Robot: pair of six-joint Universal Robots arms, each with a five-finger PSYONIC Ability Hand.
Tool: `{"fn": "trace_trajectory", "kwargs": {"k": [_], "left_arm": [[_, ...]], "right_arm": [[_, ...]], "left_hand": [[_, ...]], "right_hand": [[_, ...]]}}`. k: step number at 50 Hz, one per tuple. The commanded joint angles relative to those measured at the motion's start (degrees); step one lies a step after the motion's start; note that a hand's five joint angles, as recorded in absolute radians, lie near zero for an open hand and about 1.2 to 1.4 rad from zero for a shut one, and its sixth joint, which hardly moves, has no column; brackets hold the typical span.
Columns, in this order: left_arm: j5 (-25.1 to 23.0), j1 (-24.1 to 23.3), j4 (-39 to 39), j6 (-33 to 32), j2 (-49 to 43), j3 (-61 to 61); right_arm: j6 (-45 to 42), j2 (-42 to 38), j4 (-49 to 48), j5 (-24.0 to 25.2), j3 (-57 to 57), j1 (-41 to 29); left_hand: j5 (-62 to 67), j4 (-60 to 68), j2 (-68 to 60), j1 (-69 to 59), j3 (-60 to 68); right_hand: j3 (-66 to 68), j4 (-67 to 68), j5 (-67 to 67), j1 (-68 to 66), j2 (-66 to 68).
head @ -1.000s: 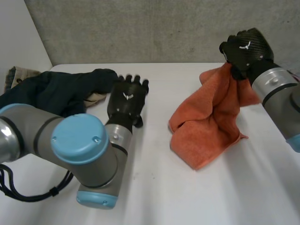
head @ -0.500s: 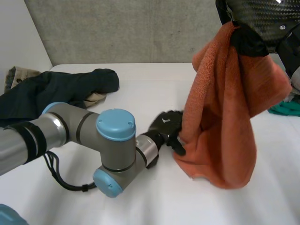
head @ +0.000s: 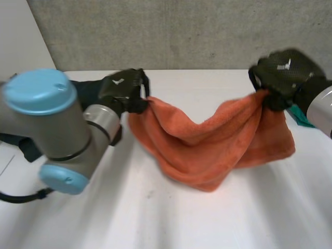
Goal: Fold the laundry.
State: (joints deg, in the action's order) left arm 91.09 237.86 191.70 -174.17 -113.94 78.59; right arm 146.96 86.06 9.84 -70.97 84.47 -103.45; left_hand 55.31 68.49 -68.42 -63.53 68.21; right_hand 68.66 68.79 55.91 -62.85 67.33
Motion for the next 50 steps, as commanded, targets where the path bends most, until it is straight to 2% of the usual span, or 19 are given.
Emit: {"fn": "trace_trajectory", "kwargs": {"k": [1,4,7,11,15,17,19,20,23,26,34,38,39,44,50], "left_arm": [[1.72,0.76,-0.27,-25.50,5.75,7.89],[3.47,0.59,0.25,-33.65,3.83,8.95],[6.28,0.59,1.39,-38.07,0.58,7.29],[10.50,0.24,7.45,-43.09,-5.84,-1.40],[11.39,0.23,16.14,-46.61,-9.89,-12.91],[11.30,0.59,23.60,-48.02,-10.77,-18.45],[11.30,0.41,28.53,-48.90,-10.69,-20.31],[11.21,0.32,32.73,-49.16,-10.16,-20.49],[11.21,0.15,36.98,-49.16,-9.28,-19.71],[10.95,-0.20,35.94,-49.25,-7.35,-13.13],[11.12,-1.87,31.37,-48.11,-4.10,7.44],[11.04,-3.45,30.14,-44.08,-3.39,13.60],[11.12,-4.15,29.70,-41.37,-3.39,14.74],[10.86,-5.57,26.19,-33.53,-4.00,13.53],[9.02,-5.65,20.30,-26.06,-7.86,6.33]], "right_arm": [[-12.21,-9.93,10.46,-1.37,-1.85,0.44],[-13.81,-14.31,10.73,-2.94,-2.99,0.18],[-13.02,-18.02,9.33,-4.61,-5.01,-0.09],[-11.26,-23.82,2.48,-6.99,-10.45,-1.66],[-7.57,-26.82,-10.60,-11.11,-18.10,-3.43],[-5.73,-26.64,-21.23,-13.67,-20.57,-3.78],[-5.11,-26.12,-28.96,-14.81,-21.01,-4.04],[-4.67,-25.33,-35.79,-15.42,-20.67,-4.04],[-4.58,-23.75,-41.65,-15.70,-19.17,-4.13],[-4.66,-21.55,-39.12,-15.17,-16.28,-4.13],[-4.76,-20.49,-24.00,-11.04,-5.29,-3.69],[-4.93,-18.56,-21.35,-9.81,-2.91,-4.04],[-4.32,-16.90,-21.18,-9.63,-2.30,-4.13],[-4.31,-12.24,-20.21,-9.89,-1.85,-5.62],[-4.23,-5.12,-17.23,-8.75,-1.24,-9.92]], "left_hand": [[14.69,11.51,-11.58,-16.47,11.79],[14.69,11.51,-11.58,-16.47,11.79],[14.69,11.51,-11.58,-16.47,11.79],[14.69,11.51,-11.58,-16.47,11.79],[14.69,11.51,-11.58,-16.47,11.79],[14.69,11.51,-11.58,-16.47,11.79],[14.69,11.51,-11.58,-16.47,11.79],[14.69,11.51,-11.58,-16.47,11.79],[14.69,11.51,-11.58,-16.47,11.79],[14.69,11.51,-11.58,-16.47,11.79],[14.69,11.51,-11.58,-16.47,11.79],[-31.27,-34.44,34.37,29.48,-34.17],[-44.04,-47.21,47.14,42.25,-46.94],[-47.35,-50.53,50.46,45.57,-50.25],[-52.07,-55.24,55.18,50.28,-54.97]], "right_hand": [[11.34,11.21,14.09,-17.15,12.67],[11.34,11.21,14.09,-17.15,12.67],[11.34,11.21,14.09,-17.15,12.67],[11.34,11.21,14.09,-17.15,12.67],[11.34,11.21,14.09,-17.15,12.67],[11.34,11.21,14.09,-17.15,12.67],[11.34,11.21,14.09,-17.15,12.67],[11.34,11.21,14.09,-17.15,12.67],[11.34,11.21,14.09,-17.15,12.67],[11.34,11.21,14.09,-17.15,12.67],[11.34,11.21,14.09,-17.15,12.67],[11.34,11.21,14.09,-17.15,12.67],[11.34,11.21,14.09,-17.15,12.67],[11.34,11.21,14.09,-17.15,12.67],[11.34,11.21,14.09,-17.15,12.67]]}}
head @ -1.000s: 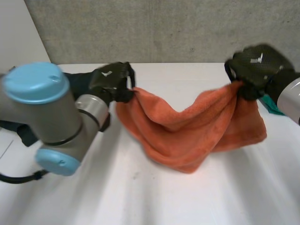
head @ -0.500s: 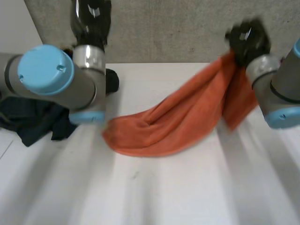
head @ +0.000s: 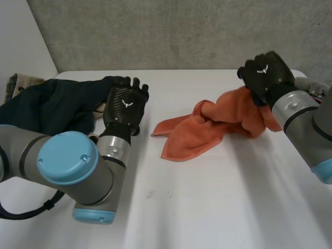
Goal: Fold the laundry.
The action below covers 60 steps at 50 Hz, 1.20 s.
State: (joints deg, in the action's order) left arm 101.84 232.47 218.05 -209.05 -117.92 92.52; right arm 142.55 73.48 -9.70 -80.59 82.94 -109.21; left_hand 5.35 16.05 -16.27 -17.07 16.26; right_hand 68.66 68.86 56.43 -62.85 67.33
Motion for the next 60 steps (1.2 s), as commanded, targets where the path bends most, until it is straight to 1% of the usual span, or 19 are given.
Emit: {"fn": "trace_trajectory", "kwargs": {"k": [1,8,12,16,20,23,25,27,28,31,32,35,36,39,42,45,50,56,60], "left_arm": [[-2.60,0.00,-7.36,11.27,-5.46,-10.14],[-8.93,1.06,-14.40,19.63,-12.23,-21.23],[-15.95,1.24,-20.73,23.41,-16.01,-25.28],[-26.04,0.36,-24.68,27.28,-18.91,-26.78],[-30.63,-1.74,-24.69,30.00,-20.15,-27.13],[-30.82,-2.72,-24.69,32.46,-20.76,-28.09],[-30.73,-2.90,-24.69,35.54,-21.21,-29.24],[-30.73,-2.81,-24.69,37.30,-21.29,-29.85],[-30.30,-2.46,-24.69,38.26,-21.12,-30.12],[-27.58,-2.19,-24.61,38.45,-20.33,-30.38],[-24.18,-1.67,-24.69,37.84,-20.07,-30.12],[-18.62,0.26,-24.87,35.73,-17.70,-28.98],[-14.95,2.18,-25.13,33.12,-15.08,-27.84],[-10.45,5.70,-25.13,26.44,-9.81,-23.46],[-9.64,7.30,-25.04,20.63,-6.28,-19.23],[-9.38,7.83,-25.13,11.15,-0.92,-14.31],[-8.94,7.39,-26.45,-0.03,2.70,-9.21],[-5.87,6.60,-26.28,-8.92,0.77,-9.37],[-2.52,5.54,-20.93,-12.17,-5.90,-18.58]], "right_arm": [[0.18,9.73,3.36,1.92,0.64,-5.30],[3.25,18.09,7.06,5.26,1.44,-9.00],[7.37,24.41,7.68,6.84,1.87,-9.62],[10.45,27.85,7.77,8.69,2.49,-9.62],[12.13,29.35,8.73,10.80,3.37,-9.70],[12.31,29.79,9.87,11.51,3.46,-9.62],[12.31,29.62,10.84,11.68,3.55,-9.53],[12.31,29.36,11.11,11.60,3.72,-9.35],[12.31,29.27,11.11,11.42,3.98,-8.66],[11.96,28.92,12.16,11.42,4.25,-8.39],[11.79,28.22,12.95,11.42,4.25,-8.12],[11.26,25.67,14.44,11.42,3.99,-5.50],[10.39,23.23,16.01,11.42,3.64,-2.53],[6.36,19.09,21.45,11.42,3.11,2.75],[2.57,16.09,24.55,11.42,3.02,5.58],[-3.49,11.53,27.98,10.72,2.23,6.73],[-9.13,3.88,29.83,6.68,0.38,6.56],[-8.61,-6.32,27.46,2.54,-5.32,5.07],[-6.24,-11.77,18.69,1.49,-10.77,1.64]], "left_hand": [[-2.27,-2.97,3.20,3.99,-3.18],[-3.45,-4.15,4.38,5.17,-4.36],[-3.45,-4.15,4.38,5.17,-4.37],[-3.45,-4.15,4.38,5.17,-4.37],[-3.45,-4.15,4.38,5.17,-4.37],[-1.11,-1.81,2.03,2.83,-2.02],[16.47,15.77,-15.54,-14.75,15.56],[41.16,40.46,-40.24,-39.44,40.25],[64.42,63.72,-63.49,-62.70,63.50],[64.65,63.95,-63.73,-62.93,63.74],[64.65,63.95,-63.73,-62.93,63.74],[64.65,63.95,-63.73,-62.93,63.74],[64.65,63.95,-63.73,-62.93,63.74],[64.65,63.95,-63.73,-62.93,63.74],[64.65,63.95,-63.73,-62.93,63.74],[64.65,63.95,-63.73,-62.93,63.74],[64.65,63.95,-63.73,-62.93,63.74],[64.65,63.95,-63.73,-62.93,63.74],[64.65,63.95,-63.73,-62.93,63.74]], "right_hand": [[11.34,11.14,13.57,-17.15,12.67],[11.34,11.14,13.57,-17.15,12.67],[11.34,11.14,13.57,-17.15,12.67],[11.34,11.14,13.57,-17.15,12.67],[11.34,11.14,13.57,-17.15,12.67],[11.34,11.14,13.57,-17.15,12.67],[11.34,11.14,13.57,-17.15,12.67],[11.34,11.14,13.57,-17.15,12.67],[11.34,11.14,13.57,-17.15,12.67],[11.34,11.14,13.57,-17.15,12.67],[11.34,11.14,13.57,-17.15,12.67],[11.34,11.14,13.57,-17.15,12.67],[11.34,11.14,13.57,-17.15,12.67],[11.34,11.14,13.57,-17.15,12.67],[11.34,11.14,13.57,-17.15,12.67],[11.34,11.14,13.57,-17.15,12.67],[11.34,11.14,13.57,-17.15,12.67],[11.34,11.14,13.57,-17.15,12.67],[11.34,11.14,13.57,-17.15,12.67]]}}
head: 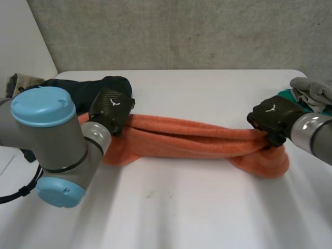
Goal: Fold the laundry.
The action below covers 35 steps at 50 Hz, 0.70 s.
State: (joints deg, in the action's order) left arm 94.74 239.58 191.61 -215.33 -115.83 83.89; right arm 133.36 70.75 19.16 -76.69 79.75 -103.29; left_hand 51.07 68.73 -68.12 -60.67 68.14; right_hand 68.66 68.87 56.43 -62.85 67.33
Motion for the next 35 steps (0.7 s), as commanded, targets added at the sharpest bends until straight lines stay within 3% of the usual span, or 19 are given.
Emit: {"fn": "trace_trajectory", "kwargs": {"k": [1,6,7,10,11,13,17,30,35], "left_arm": [[5.01,-1.66,7.09,-6.59,-9.23,-12.15],[5.54,-1.83,20.00,-11.95,-14.42,-25.16],[5.37,-2.01,25.69,-13.87,-14.86,-27.70],[5.63,-1.92,35.12,-15.82,-14.51,-28.08],[5.89,-2.10,40.37,-16.43,-13.82,-27.47],[5.89,-2.62,43.75,-16.61,-13.02,-25.19],[5.54,-3.85,44.64,-16.61,-10.12,-15.36],[5.63,-6.49,42.89,-16.96,-8.10,13.38],[5.72,-8.60,40.25,-17.05,-6.17,18.76]], "right_arm": [[3.65,-9.83,-12.46,-2.76,-8.81,-4.63],[6.73,-12.13,-32.81,-8.28,-15.41,-5.69],[7.00,-12.04,-36.35,-8.90,-15.50,-5.69],[6.91,-10.64,-49.34,-10.49,-14.90,-6.22],[7.00,-10.02,-51.75,-10.58,-14.19,-6.22],[6.83,-8.53,-54.22,-10.32,-12.53,-6.31],[6.65,-6.42,-52.13,-9.53,-8.57,-6.22],[4.90,-7.91,-21.13,-7.33,4.61,-5.43],[3.13,-7.82,-16.53,-7.07,7.69,-5.34]], "left_hand": [[18.93,11.27,-11.88,-19.33,11.86],[18.93,11.27,-11.88,-19.33,11.86],[18.93,11.27,-11.88,-19.33,11.86],[18.93,11.27,-11.88,-19.33,11.86],[18.93,11.27,-11.88,-19.33,11.86],[18.93,11.27,-11.88,-19.33,11.86],[18.93,11.27,-11.88,-19.33,11.86],[18.93,11.27,-11.88,-19.33,11.86],[18.93,11.27,-11.88,-19.33,11.86]], "right_hand": [[11.34,11.13,13.57,-17.15,12.67],[11.34,11.13,13.57,-17.15,12.67],[11.34,11.13,13.57,-17.15,12.67],[11.34,11.13,13.57,-17.15,12.67],[11.34,11.13,13.57,-17.15,12.67],[11.34,11.13,13.57,-17.15,12.67],[11.34,11.13,13.57,-17.15,12.67],[11.34,11.13,13.57,-17.15,12.67],[11.34,11.13,13.57,-17.15,12.67]]}}
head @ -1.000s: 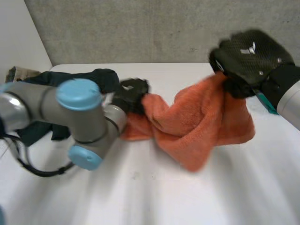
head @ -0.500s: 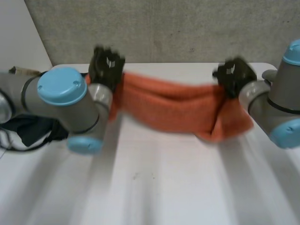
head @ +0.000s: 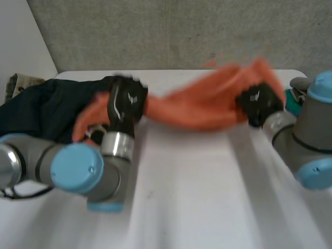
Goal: Fold the laundry.
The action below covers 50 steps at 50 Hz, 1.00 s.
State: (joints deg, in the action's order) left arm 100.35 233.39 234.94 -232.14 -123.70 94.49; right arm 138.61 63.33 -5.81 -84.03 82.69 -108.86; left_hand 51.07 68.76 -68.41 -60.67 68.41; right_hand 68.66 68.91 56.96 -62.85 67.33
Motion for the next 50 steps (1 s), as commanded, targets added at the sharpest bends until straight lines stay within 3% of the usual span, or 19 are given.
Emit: {"fn": "trace_trajectory", "kwargs": {"k": [1,2,4,5,6,7,9,14,21,25,32,36,44,50], "left_arm": [[0.11,-2.76,-3.87,-0.24,2.66,8.69],[0.11,-3.12,-4.92,-0.24,3.54,9.30],[0.11,-3.73,-8.61,0.11,6.53,10.27],[0.11,-3.82,-10.19,0.37,7.58,10.45],[0.11,-3.82,-11.86,0.46,8.64,10.54],[0.11,-3.65,-15.53,0.46,10.74,10.54],[0.11,-3.47,-19.50,0.64,12.77,10.19],[0.02,-1.55,-32.32,5.01,19.53,7.12],[-3.66,4.87,-44.03,17.50,22.10,0.18],[-10.42,11.19,-50.71,25.06,22.36,-3.96],[-27.99,24.19,-58.28,35.08,18.77,-10.81],[-33.19,27.54,-59.42,38.16,13.50,-13.88],[-34.17,28.96,-61.45,38.17,5.58,-16.53],[-34.70,27.99,-63.73,37.99,2.94,-15.65]], "right_arm": [[-2.21,-0.40,8.53,0.27,5.19,0.23],[-2.29,-0.31,8.53,0.27,5.63,0.40],[-2.29,0.39,8.53,0.27,6.51,0.40],[-2.29,0.65,8.53,0.36,6.69,0.40],[-2.38,1.79,8.53,0.36,6.95,0.49],[-2.30,2.67,8.53,0.36,7.13,0.49],[-2.12,4.60,8.53,0.36,7.31,0.49],[-1.51,9.17,8.97,1.93,6.43,0.58],[-1.15,9.97,11.17,4.84,2.48,1.37],[-1.07,9.62,15.73,6.42,-1.74,1.54],[-1.06,4.53,18.91,8.18,-4.30,2.78],[-0.98,3.12,18.82,8.18,-3.68,2.78],[-0.89,1.97,18.20,8.09,-2.10,2.95],[-0.89,1.97,17.15,8.01,-1.22,3.30]], "left_hand": [[18.93,11.24,-11.59,-19.33,11.59],[18.93,11.24,-11.59,-19.33,11.59],[6.40,-1.28,0.94,-6.81,-0.94],[-1.16,-8.84,8.50,0.76,-8.50],[-10.56,-18.25,17.90,10.16,-17.90],[-30.64,-38.32,37.98,30.23,-37.98],[-40.40,-48.08,47.74,39.99,-47.74],[-50.68,-58.37,58.02,50.28,-58.02],[-50.69,-58.38,58.03,50.29,-58.03],[-49.68,-57.37,57.02,49.28,-57.02],[-40.43,-48.12,47.77,40.03,-47.77],[-38.09,-45.78,45.43,37.69,-45.43],[-26.31,-34.00,33.65,25.91,-33.65],[-25.12,-32.81,32.46,24.72,-32.46]], "right_hand": [[11.34,11.09,13.04,-17.15,12.67],[11.34,11.09,13.04,-17.15,12.67],[11.34,11.09,13.04,-17.15,12.67],[2.58,2.32,4.28,-8.38,3.90],[-25.99,-26.24,-24.29,20.18,-24.66],[-40.26,-40.51,-38.56,34.45,-38.94],[-57.84,-58.09,-56.14,52.03,-56.51],[-58.66,-58.91,-56.96,52.85,-57.33],[-58.66,-58.91,-56.96,52.85,-57.33],[-58.66,-58.91,-56.96,52.85,-57.33],[-58.66,-58.91,-56.96,52.85,-57.33],[-58.66,-58.91,-56.96,52.85,-57.33],[-58.66,-58.91,-56.96,52.85,-57.33],[-58.66,-58.91,-56.96,52.85,-57.33]]}}
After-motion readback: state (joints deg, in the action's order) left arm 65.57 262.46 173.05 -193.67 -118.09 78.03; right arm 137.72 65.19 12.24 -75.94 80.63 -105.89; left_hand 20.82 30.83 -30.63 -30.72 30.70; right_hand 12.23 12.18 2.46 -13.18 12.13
